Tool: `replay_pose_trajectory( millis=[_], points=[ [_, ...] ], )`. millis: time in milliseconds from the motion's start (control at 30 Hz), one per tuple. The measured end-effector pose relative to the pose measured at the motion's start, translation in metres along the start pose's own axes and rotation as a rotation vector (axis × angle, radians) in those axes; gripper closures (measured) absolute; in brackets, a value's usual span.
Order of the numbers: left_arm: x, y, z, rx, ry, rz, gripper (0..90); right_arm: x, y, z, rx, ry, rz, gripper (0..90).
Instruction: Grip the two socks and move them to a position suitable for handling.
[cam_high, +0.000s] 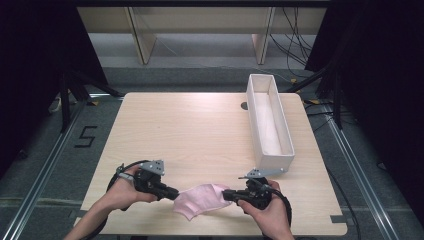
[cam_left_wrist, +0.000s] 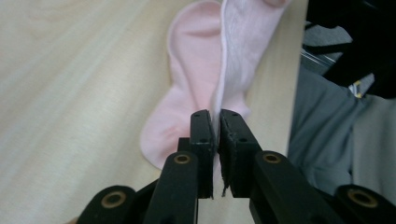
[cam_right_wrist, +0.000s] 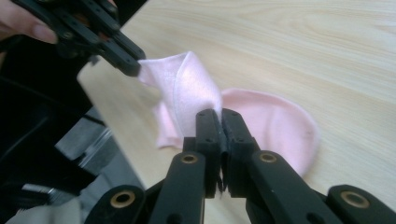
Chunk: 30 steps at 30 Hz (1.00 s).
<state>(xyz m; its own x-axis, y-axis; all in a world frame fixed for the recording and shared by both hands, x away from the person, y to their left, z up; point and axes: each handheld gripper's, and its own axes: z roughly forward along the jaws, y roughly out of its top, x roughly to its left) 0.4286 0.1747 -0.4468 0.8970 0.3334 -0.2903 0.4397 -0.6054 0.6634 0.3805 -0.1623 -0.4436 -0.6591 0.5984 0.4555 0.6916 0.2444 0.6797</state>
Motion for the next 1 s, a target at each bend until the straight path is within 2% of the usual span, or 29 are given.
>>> replay_pose_trajectory(
  millis=[67,133,167,200,233,267,333,367,400,500,533,600,633,667,700,733,767,800,833,867,967,1000],
  points=[
    [0.006,0.002,0.003,-0.001,0.028,-0.006,82.2,-0.004,-0.001,0.002,0.001,-0.024,0.037,86.8],
    [0.011,0.004,0.008,-0.01,0.051,-0.026,81.8,-0.01,-0.003,0.005,0.0,-0.043,0.045,86.7],
    [0.014,0.004,0.01,-0.012,0.066,-0.029,81.5,-0.013,-0.003,0.006,0.007,-0.068,0.039,86.7],
    [0.014,0.004,0.01,-0.012,0.066,-0.029,81.2,-0.013,-0.004,0.008,0.014,-0.067,0.082,86.6],
    [0.019,0.004,0.015,-0.009,0.089,-0.046,81.1,-0.018,-0.005,0.011,0.017,-0.072,0.056,86.6],
    [0.021,0.004,0.018,-0.009,0.098,-0.053,80.9,-0.018,-0.006,0.012,0.032,-0.086,0.088,86.4],
    [0.023,0.003,0.021,0.004,0.111,-0.05,80.5,-0.02,-0.007,0.015,0.037,-0.103,0.081,86.2],
    [0.025,0.002,0.024,0.016,0.143,-0.066,78.6,-0.023,-0.009,0.018,0.055,-0.126,0.097,85.5],
    [0.026,0.001,0.026,0.022,0.153,-0.065,77.9,-0.026,-0.01,0.02,0.056,-0.152,0.091,85.0],
    [0.027,0.0,0.028,0.021,0.162,-0.066,75.1,-0.029,-0.011,0.021,0.055,-0.161,0.076,82.5],
    [0.026,-0.001,0.028,0.013,0.169,-0.077,72.6,-0.03,-0.011,0.022,0.064,-0.175,0.091,80.8],
    [0.027,-0.001,0.025,-0.001,0.195,-0.073,63.2,-0.031,-0.011,0.02,0.067,-0.238,0.067,76.6],
    [0.026,-0.001,0.023,-0.023,0.212,-0.083,63.2,-0.031,-0.011,0.02,0.067,-0.238,0.067,76.6],
    [0.025,-0.001,0.02,-0.04,0.225,-0.084,60.5,-0.03,-0.011,0.018,0.042,-0.224,0.071,75.1],
    [0.022,-0.001,0.013,-0.061,0.247,-0.09,57.1,-0.031,-0.008,0.013,0.016,-0.253,0.045,73.1],
    [0.018,-0.001,0.011,-0.072,0.242,-0.09,57.0,-0.03,-0.007,0.01,0.007,-0.265,0.063,72.7],
    [0.014,-0.001,0.009,-0.073,0.245,-0.079,57.2,-0.031,-0.006,0.008,-0.021,-0.264,0.054,72.1],
    [0.014,-0.001,0.009,-0.073,0.245,-0.079,58.1,-0.027,-0.005,0.006,-0.031,-0.273,0.085,71.6],
    [0.009,-0.001,0.008,-0.073,0.249,-0.063,58.1,-0.027,-0.005,0.006,-0.031,-0.273,0.085,71.6],
    [0.003,-0.003,0.009,-0.067,0.245,-0.046,59.5,-0.029,-0.004,0.004,-0.028,-0.272,0.025,70.8],
    [-0.015,-0.008,0.017,-0.04,0.207,0.016,62.6,-0.022,-0.003,0.006,-0.013,-0.256,0.041,69.0],
    [-0.022,-0.01,0.023,-0.025,0.191,0.05,62.6,-0.017,-0.003,0.01,0.009,-0.249,0.025,68.1]
  ],
)
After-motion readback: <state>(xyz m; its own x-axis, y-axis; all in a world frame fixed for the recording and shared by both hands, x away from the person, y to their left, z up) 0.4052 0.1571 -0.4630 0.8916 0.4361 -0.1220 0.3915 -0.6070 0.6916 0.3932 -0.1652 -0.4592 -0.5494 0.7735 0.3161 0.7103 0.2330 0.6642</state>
